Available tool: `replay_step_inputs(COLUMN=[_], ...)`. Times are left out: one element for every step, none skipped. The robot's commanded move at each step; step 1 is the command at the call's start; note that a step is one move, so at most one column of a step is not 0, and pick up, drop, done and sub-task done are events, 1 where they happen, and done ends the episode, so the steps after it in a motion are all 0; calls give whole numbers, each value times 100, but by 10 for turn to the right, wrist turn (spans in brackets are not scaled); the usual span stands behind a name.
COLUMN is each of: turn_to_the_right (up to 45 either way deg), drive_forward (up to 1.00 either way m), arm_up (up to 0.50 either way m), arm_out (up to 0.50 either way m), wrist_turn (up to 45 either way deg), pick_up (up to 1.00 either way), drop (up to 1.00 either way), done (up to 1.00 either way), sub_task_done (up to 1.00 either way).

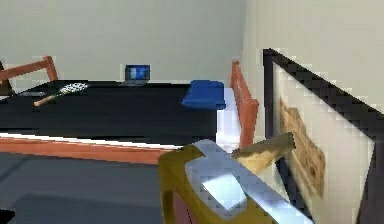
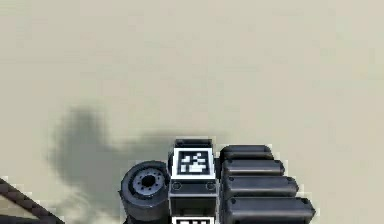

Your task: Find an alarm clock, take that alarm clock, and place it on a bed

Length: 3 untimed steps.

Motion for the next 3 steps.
replay_step_inputs(turn_to_the_right=[-300,-30,0], drive_forward=[0,0,80], arm_up=[0,0,0], arm_out=[0,0,0], wrist_turn=[0,0,0], pick_up=[0,0,0], drop=[0,0,0], done=[0,0,0], sub_task_done=[0,0,0])
